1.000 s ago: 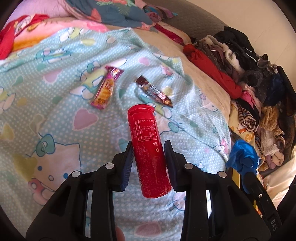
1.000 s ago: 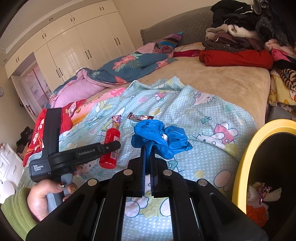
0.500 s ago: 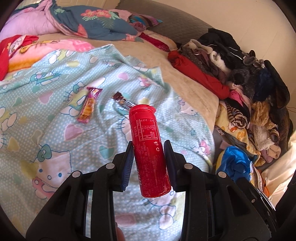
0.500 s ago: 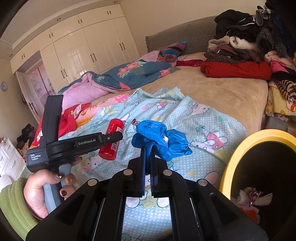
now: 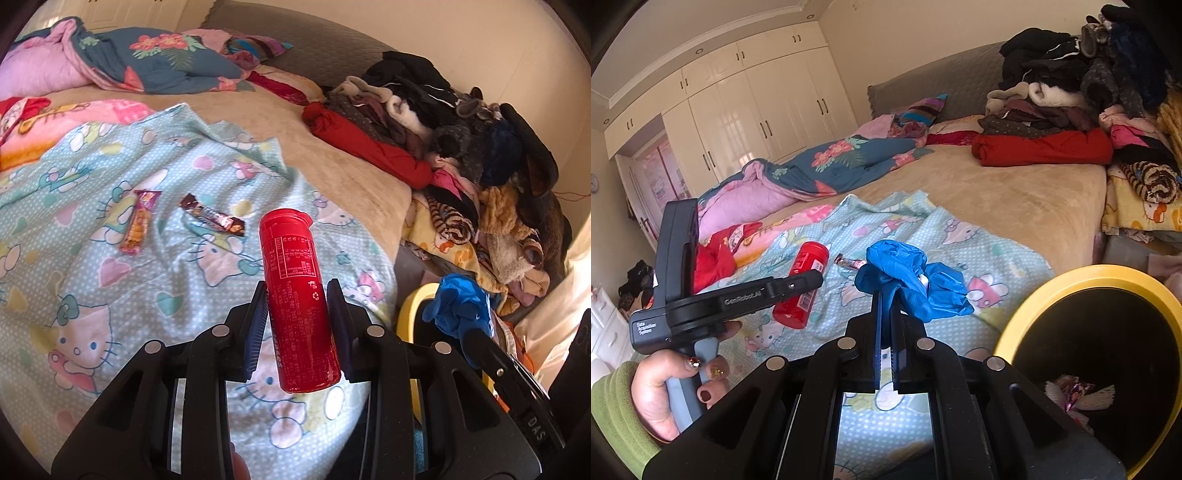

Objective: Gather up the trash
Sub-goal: 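Carry red tube in left tool and blue glove in right tool over bin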

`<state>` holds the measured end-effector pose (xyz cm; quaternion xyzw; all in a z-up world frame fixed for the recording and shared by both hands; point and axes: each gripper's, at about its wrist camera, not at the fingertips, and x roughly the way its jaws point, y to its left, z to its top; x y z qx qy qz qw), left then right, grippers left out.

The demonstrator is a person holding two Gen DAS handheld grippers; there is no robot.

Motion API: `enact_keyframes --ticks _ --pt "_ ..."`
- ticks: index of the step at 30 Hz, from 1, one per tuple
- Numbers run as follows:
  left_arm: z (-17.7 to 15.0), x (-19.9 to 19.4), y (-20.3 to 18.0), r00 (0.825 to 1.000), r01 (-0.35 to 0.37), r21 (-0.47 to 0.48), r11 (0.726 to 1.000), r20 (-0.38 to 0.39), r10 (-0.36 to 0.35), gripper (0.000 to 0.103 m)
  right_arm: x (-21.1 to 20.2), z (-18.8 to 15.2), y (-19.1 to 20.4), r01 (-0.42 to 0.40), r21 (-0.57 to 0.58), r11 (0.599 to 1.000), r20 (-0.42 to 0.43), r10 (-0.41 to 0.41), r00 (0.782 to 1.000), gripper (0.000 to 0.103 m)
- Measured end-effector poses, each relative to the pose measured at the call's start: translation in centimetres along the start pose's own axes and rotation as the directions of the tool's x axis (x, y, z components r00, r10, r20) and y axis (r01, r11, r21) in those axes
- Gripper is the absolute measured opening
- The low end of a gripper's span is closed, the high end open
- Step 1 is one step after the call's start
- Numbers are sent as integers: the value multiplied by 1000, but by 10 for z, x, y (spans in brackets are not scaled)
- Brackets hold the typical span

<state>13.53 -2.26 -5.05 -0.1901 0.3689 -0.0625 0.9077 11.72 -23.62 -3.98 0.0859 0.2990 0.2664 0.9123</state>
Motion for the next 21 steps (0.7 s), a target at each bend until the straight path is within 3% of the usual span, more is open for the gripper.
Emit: enact_keyframes --ticks 21 --pt "-18 6 -63 995 98 122 988 -38 -94 25 -46 5 -74 105 129 986 65 -114 991 4"
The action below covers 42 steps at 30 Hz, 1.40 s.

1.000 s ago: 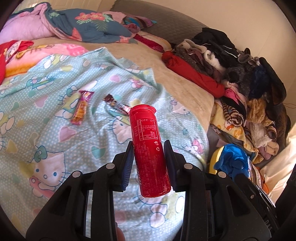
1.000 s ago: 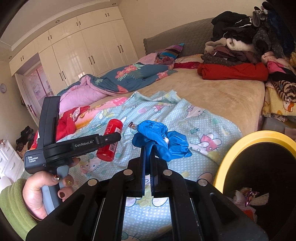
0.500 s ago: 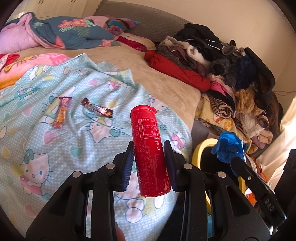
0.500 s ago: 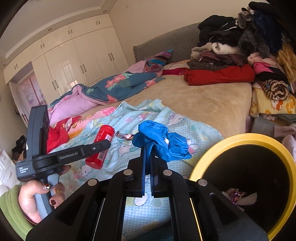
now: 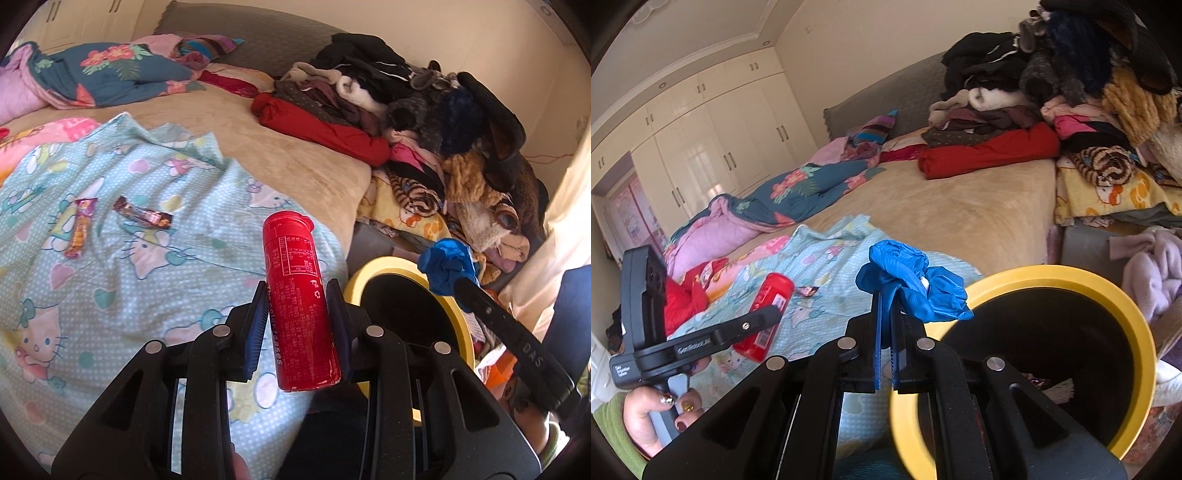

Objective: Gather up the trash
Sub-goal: 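Carry red tube in left tool and blue glove in right tool over bin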

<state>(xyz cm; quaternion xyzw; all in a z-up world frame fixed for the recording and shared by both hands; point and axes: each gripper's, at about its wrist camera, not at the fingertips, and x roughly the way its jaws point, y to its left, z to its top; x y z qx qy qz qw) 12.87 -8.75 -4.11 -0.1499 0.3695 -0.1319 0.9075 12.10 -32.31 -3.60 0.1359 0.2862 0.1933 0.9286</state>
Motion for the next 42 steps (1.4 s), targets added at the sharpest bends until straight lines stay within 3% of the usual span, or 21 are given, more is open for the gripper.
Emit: enact_keyframes --ticks 22,42 --pt "-19 28 -70 994 94 136 986 -73 -85 22 -23 3 -70 94 131 987 31 -99 995 4" --pt "-45 69 -121 980 148 256 955 -171 -106 22 -18 -12 -119 151 229 962 -34 -147 989 4"
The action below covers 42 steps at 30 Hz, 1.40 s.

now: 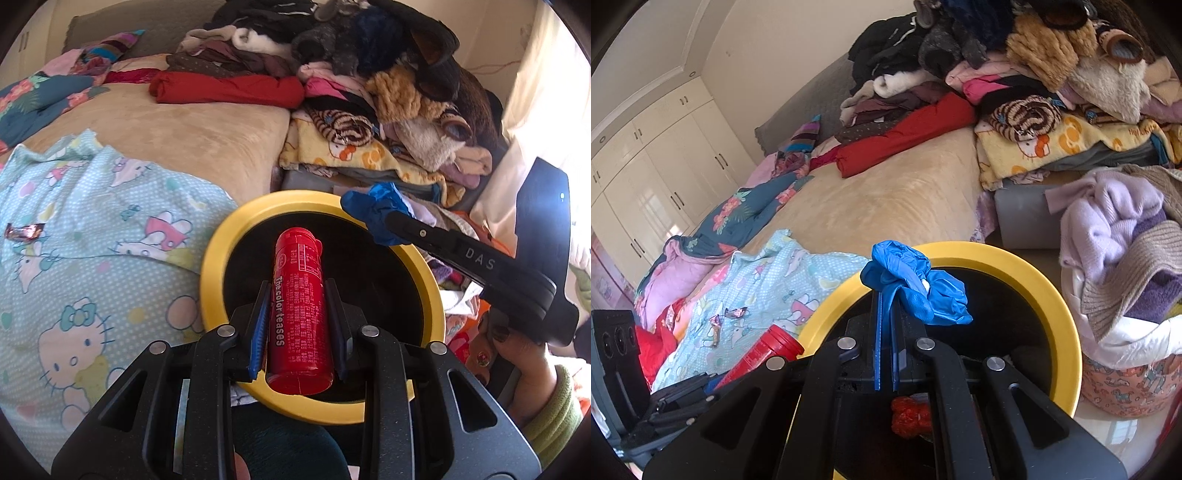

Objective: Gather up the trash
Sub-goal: 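Carry red tube in left tool and blue glove in right tool over bin, then open left tool dropping red tube into bin while right tool drops glove, then move both tools back to blanket toward the two snack wrappers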

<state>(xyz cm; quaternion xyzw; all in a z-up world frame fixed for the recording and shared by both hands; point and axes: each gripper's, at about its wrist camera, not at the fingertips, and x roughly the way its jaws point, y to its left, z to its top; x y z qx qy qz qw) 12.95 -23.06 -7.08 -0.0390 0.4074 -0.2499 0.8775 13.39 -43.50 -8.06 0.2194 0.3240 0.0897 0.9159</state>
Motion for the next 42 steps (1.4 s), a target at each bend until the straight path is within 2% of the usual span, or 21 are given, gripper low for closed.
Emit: enact_keyframes --ticks 8,15,30,31,33,34,36,39,41,42 --pt "-2 22 -10 999 -1 34 999 -43 2 22 4 -2 -18 17 40 999 -16 -17 1000 4" --pt "3 42 -10 996 7 21 1000 -87 -5 22 8 -3 -30 28 67 997 -32 -26 999 4" --pt "12 57 -6 996 10 -12 1000 -87 -11 22 12 -3 -40 38 95 995 -57 -32 998 5" --pt "12 57 -6 996 11 -17 1000 -83 -12 26 12 -2 -39 40 95 995 -58 -34 998 6" --pt "13 54 -3 997 9 -32 999 -70 -11 50 12 -2 -39 41 100 994 -56 -36 998 22" --pt "13 52 -2 998 11 -37 999 -64 -14 51 11 -1 -38 42 102 994 -53 -36 998 37" --pt "14 47 0 999 4 -32 999 -45 -6 53 10 0 -35 46 92 995 -44 -43 998 40" --pt "15 34 7 1000 -17 -34 999 -2 17 81 8 1 -25 48 57 997 -34 -46 998 44" --pt "16 24 14 999 -35 -45 998 26 36 83 7 2 -16 33 33 999 -20 -32 999 47" --pt "16 18 21 997 -57 -52 997 42 59 88 7 2 -11 29 19 999 -17 -28 999 47"
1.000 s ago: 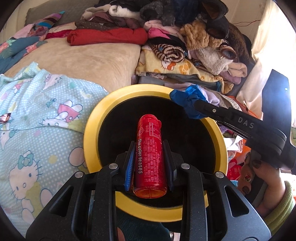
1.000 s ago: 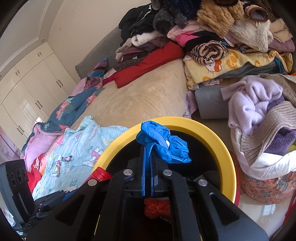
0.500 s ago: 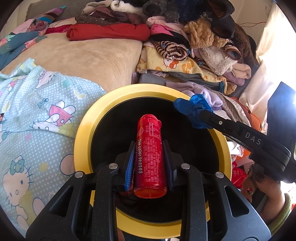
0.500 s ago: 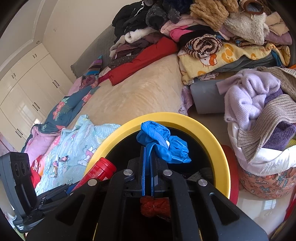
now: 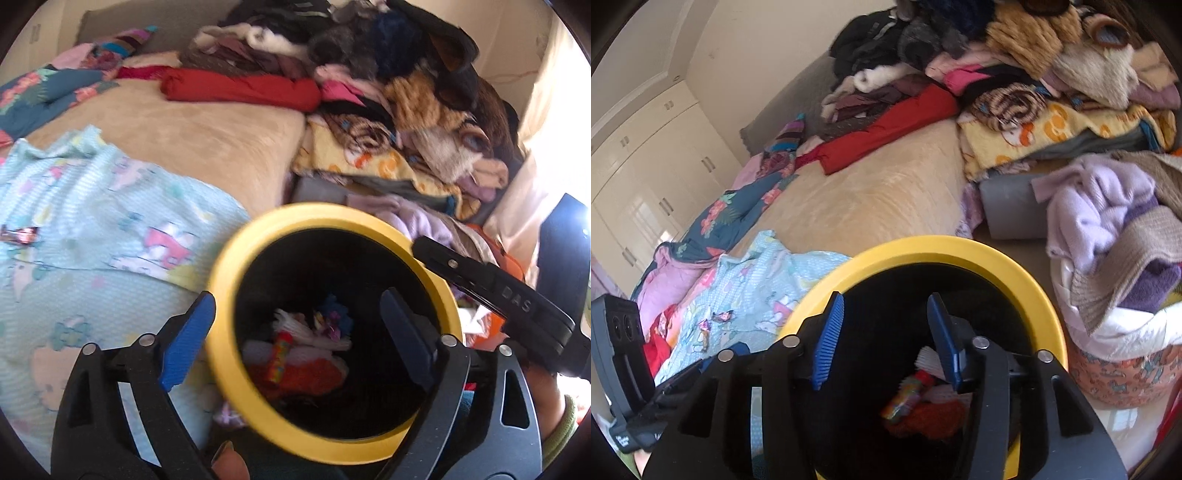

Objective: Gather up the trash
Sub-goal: 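Move both tools back to blanket toward the two snack wrappers, then grasp pink snack wrapper with left tool while right tool grasps brown wrapper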

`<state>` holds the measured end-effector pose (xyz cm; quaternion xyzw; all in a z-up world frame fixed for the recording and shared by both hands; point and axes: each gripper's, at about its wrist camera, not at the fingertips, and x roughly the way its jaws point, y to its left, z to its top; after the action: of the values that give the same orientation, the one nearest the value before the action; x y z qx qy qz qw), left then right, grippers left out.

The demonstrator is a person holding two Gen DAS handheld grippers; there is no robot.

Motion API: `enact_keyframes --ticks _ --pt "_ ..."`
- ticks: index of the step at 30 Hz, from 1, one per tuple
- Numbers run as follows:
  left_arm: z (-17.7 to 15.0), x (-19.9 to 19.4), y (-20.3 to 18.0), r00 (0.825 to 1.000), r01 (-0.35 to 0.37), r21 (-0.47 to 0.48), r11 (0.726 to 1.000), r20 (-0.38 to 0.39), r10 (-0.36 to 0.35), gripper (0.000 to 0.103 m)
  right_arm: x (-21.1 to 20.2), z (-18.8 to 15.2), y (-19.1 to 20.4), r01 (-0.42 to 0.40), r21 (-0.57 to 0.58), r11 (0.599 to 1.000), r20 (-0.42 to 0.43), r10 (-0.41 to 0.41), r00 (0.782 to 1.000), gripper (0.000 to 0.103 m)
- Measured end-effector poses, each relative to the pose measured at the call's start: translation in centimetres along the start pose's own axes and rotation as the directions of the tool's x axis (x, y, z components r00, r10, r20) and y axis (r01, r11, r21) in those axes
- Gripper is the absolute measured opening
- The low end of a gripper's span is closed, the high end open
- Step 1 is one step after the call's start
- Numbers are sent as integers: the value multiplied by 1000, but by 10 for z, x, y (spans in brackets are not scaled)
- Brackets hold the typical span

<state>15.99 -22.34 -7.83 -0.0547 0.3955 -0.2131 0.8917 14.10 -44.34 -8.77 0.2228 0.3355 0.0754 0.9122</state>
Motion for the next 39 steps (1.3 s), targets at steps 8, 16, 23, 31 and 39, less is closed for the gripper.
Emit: enact_keyframes --ticks 8,16,23,31,39 --pt "7 -39 64 988 -115 -94 989 90 124 92 6 -6 63 -70 -146 987 20 74 997 56" --pt "9 -75 136 958 -224 -190 956 137 252 92 37 -15 134 -140 -265 954 -44 133 990 63" --pt "-5 -89 215 930 -303 -322 897 105 352 92 78 -26 205 -207 -384 900 -123 173 977 63" --pt "-20 -85 288 938 -295 -448 844 32 345 68 140 -41 274 -301 -504 810 -249 198 948 63" --pt "-16 -67 320 947 -293 -442 848 -10 322 59 200 -58 313 -324 -587 742 -335 141 932 63"
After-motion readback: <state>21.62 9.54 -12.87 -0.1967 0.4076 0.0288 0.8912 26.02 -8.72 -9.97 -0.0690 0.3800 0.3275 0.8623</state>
